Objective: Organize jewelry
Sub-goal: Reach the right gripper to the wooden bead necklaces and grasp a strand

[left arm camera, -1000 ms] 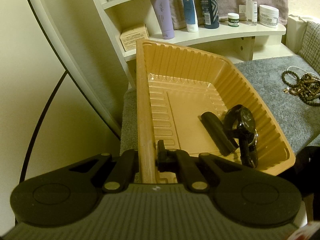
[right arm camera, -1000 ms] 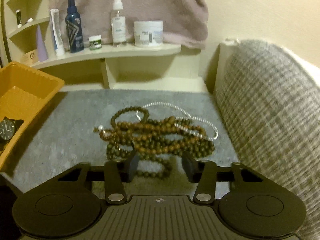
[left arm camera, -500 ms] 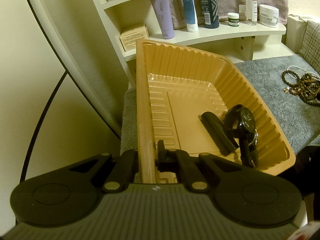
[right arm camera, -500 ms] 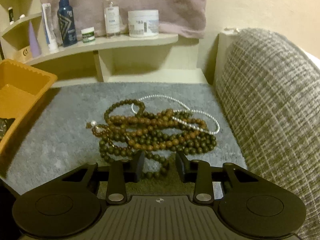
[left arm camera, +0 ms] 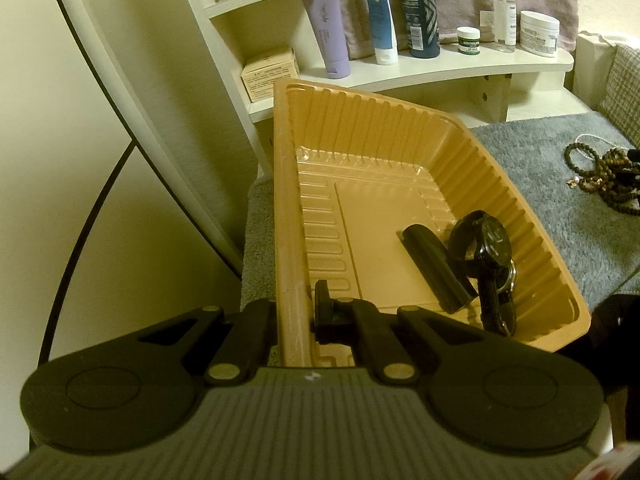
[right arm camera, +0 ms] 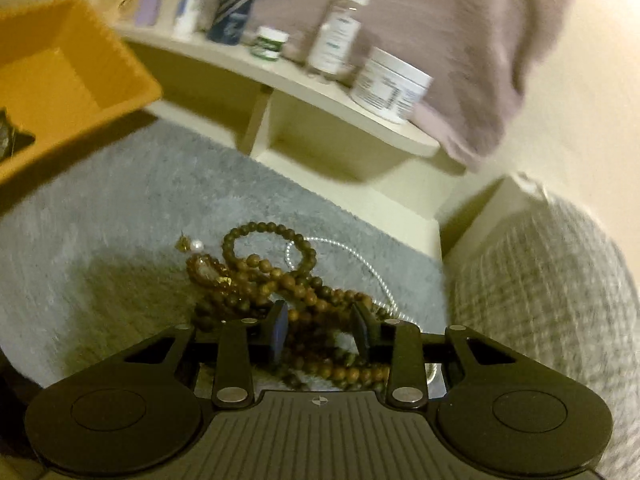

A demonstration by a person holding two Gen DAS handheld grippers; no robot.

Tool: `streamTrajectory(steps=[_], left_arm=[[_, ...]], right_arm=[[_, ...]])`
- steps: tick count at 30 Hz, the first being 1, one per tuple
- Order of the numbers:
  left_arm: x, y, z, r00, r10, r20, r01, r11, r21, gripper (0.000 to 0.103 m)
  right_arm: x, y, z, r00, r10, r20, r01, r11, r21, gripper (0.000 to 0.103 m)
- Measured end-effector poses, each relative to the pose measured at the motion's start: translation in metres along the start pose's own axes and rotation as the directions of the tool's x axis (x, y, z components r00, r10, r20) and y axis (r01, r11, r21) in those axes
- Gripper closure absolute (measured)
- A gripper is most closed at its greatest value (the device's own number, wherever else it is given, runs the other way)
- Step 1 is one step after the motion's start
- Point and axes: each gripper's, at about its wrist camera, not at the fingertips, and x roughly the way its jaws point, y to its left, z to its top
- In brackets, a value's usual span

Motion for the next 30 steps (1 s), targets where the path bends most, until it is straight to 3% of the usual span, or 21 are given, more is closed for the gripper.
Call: streamTrajectory(steps=[10,14,22,30], left_arm=[[0.0,0.0,0.0,1.0,0.001,-0.001,-0.001,1.0,-0.002,0.1],[0.0,0.0,0.0,1.0,0.001,0.001,-0.001,1.0,-0.003,0.1],[-0.001,0.0,-0.001,1.0,0.001,-0.001,-0.001,1.0,0.001,0.1],[-0.002,-0.001,-0.001,1.0,0.001,0.006,-0.001,1.0,-0.003,0.1]], right_arm=[[0.013,0.018,-0.002,1.0,0.015,-0.009,-0.017,0.946,-0.323,0.071],[0.014,0.018,0.001,0.998,0.042,-0.036,-0.052,0.934,-0.352,0.096],[-0.028,-0.003,0.011,0.997,0.019,0.071,-0.002,0.971,-0.238,0.096],[-0.076,-0.045,0.041,0.981,0.0,0.196,0.017,0.996,-0.086,0.096]])
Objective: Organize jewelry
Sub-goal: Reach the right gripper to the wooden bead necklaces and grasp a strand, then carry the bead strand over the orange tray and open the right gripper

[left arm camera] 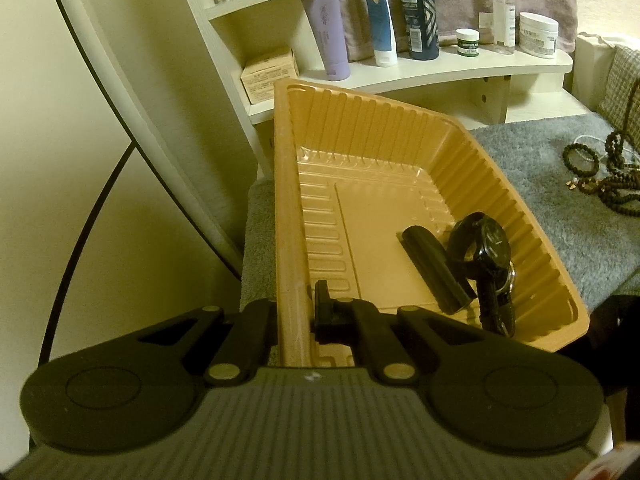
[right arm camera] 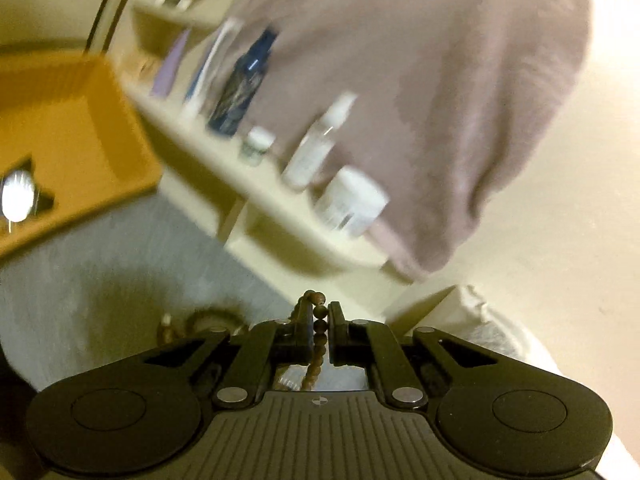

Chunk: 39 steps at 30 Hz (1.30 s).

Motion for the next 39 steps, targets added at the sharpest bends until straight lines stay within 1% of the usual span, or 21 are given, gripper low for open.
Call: streamTrajectory(steps=[10,18,23,27,30,33,35,39], left_arm=[[-0.002,0.0,0.0,1.0,-0.001,0.007,0.001,1.0,0.005,0.1],[-0.002,0.0,0.0,1.0,-0.002,0.007,0.002,1.0,0.003,0.1],[-0.002,0.0,0.0,1.0,-0.002,0.008,0.002,1.0,0.003,0.1],[-0.002,0.0,0.0,1.0,-0.002,0.007,0.002,1.0,0.001,0.1],[-0.002,-0.001,0.001,1.0,-0.003,0.008,0.003,1.0,0.001,0.1],[-0.003,-0.001,0.001,1.0,-0.004,0.008,0.004,1.0,0.001,0.1],[-0.003,-0.001,0.001,1.0,-0.003,0.009,0.003,1.0,0.002,0.1],[-0.003,0.0,0.001,1.0,-0.003,0.009,0.003,1.0,0.001,0.1]], right_arm=[[-0.034,-0.032,0.032,0.994,-0.025,0.105,0.018,0.997,0.072,0.096],[-0.05,-0.039,0.057,0.983,-0.024,0.185,0.011,0.997,0.072,0.096],[-0.055,-0.033,0.072,0.976,0.016,0.218,-0.03,0.998,0.062,0.096],[-0.059,-0.022,0.085,0.966,0.063,0.25,-0.077,0.996,0.045,0.096],[-0.063,-0.013,0.096,0.953,0.117,0.279,-0.134,0.99,0.043,0.096],[-0.067,0.001,0.112,0.931,0.185,0.313,-0.204,0.979,0.027,0.096],[-0.068,0.012,0.124,0.909,0.243,0.338,-0.263,0.965,0.013,0.096],[-0.066,0.035,0.147,0.866,0.326,0.378,-0.343,0.939,-0.023,0.096]])
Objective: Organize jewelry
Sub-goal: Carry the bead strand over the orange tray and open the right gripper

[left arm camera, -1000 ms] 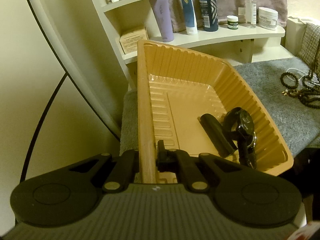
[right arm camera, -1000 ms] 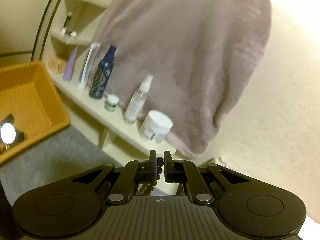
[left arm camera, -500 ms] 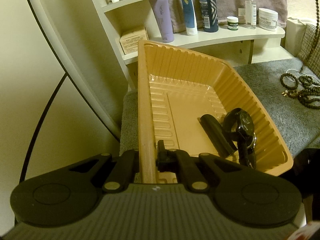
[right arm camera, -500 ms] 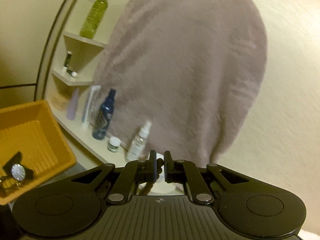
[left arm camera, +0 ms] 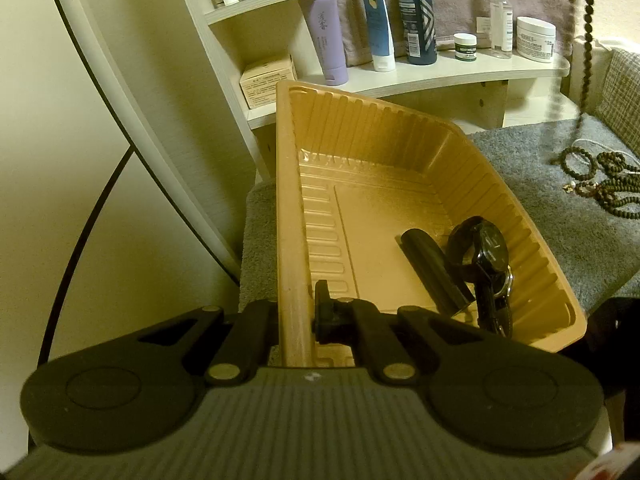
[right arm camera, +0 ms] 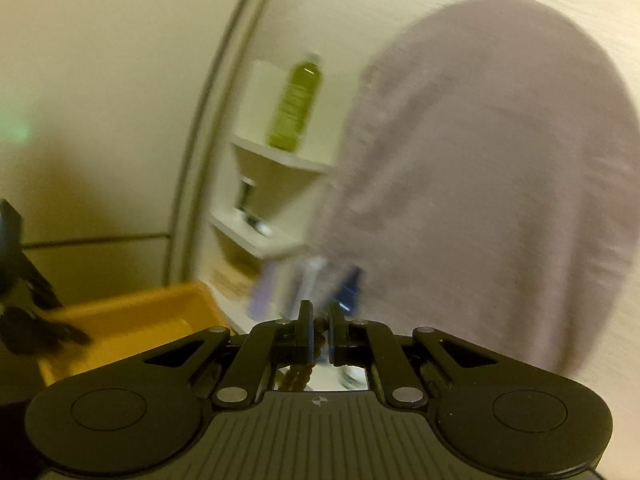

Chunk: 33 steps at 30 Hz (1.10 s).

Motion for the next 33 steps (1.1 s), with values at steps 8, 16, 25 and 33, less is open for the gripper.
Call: streamTrajectory(steps=[8,16,25,33], left_arm=[[0.001,0.0,0.0,1.0,-0.001,0.001,0.001,1.0,-0.002,0.1],[0.002,-0.001,0.001,1.0,-0.002,0.001,0.002,1.0,-0.004,0.1],[0.003,0.001,0.001,1.0,-0.006,0.002,0.006,1.0,-0.011,0.1],[0.004,0.003,-0.002,1.0,-0.008,0.0,0.008,1.0,-0.015,0.1]], right_arm=[[0.059,0.017,0.008,0.992,0.121,-0.037,-0.121,0.992,-0.024,0.096],[0.114,0.023,-0.001,0.964,0.237,-0.118,-0.235,0.972,0.031,0.096],[0.144,0.035,-0.007,0.933,0.318,-0.166,-0.313,0.948,0.057,0.096],[0.147,0.033,-0.021,0.92,0.326,-0.217,-0.312,0.945,0.098,0.096]])
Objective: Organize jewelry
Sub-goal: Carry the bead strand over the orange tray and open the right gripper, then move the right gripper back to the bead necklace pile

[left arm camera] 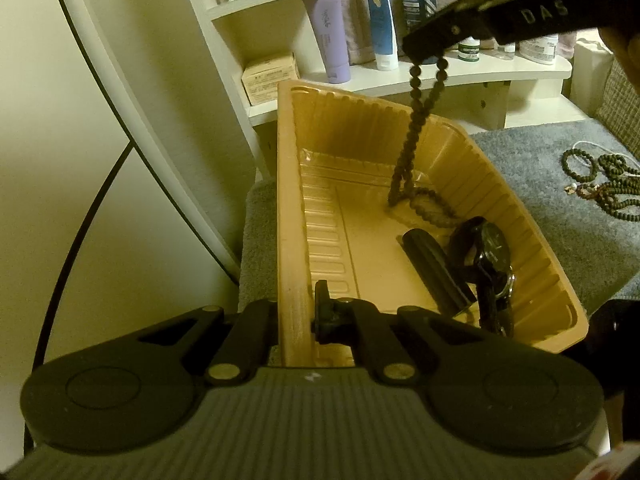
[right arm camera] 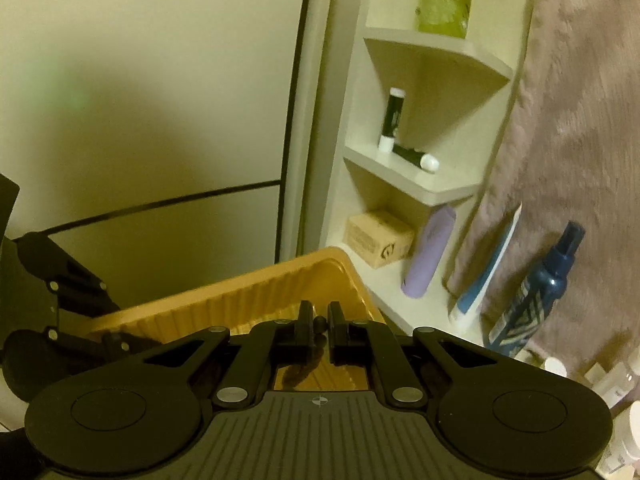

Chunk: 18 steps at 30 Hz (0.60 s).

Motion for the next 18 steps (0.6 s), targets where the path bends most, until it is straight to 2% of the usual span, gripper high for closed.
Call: streamTrajectory(steps=[4,9,10,12,13,14,18], left_arm=[[0.001,0.0,0.0,1.0,0.002,-0.003,-0.002,1.0,-0.001,0.1],[0.001,-0.001,0.0,1.0,0.002,-0.003,-0.002,1.0,-0.002,0.1],[0.0,-0.001,0.0,1.0,0.002,-0.002,-0.002,1.0,-0.002,0.1],[0.0,-0.001,0.0,1.0,0.002,-0.001,-0.002,1.0,-0.002,0.1],[0.0,-0.001,0.0,1.0,0.003,-0.001,-0.003,1.0,-0.002,0.1],[0.0,-0.001,0.0,1.0,0.003,0.0,-0.003,1.0,-0.002,0.1],[-0.001,-0.002,0.0,1.0,0.003,0.001,-0.003,1.0,0.0,0.1]], right_arm=[[0.001,0.0,-0.004,1.0,0.003,-0.007,-0.002,1.0,0.011,0.096],[-0.011,-0.007,-0.009,0.999,-0.043,0.012,0.043,0.998,0.041,0.094],[-0.016,-0.009,-0.01,0.999,-0.05,0.022,0.049,0.997,0.053,0.088],[-0.031,-0.013,-0.017,0.996,-0.078,0.049,0.074,0.993,0.091,0.071],[-0.039,-0.016,-0.022,0.993,-0.095,0.064,0.088,0.989,0.116,0.059],[-0.047,-0.019,-0.029,0.99,-0.115,0.075,0.104,0.985,0.141,0.054],[-0.072,-0.026,-0.068,0.974,-0.219,0.052,0.201,0.95,0.239,0.052]])
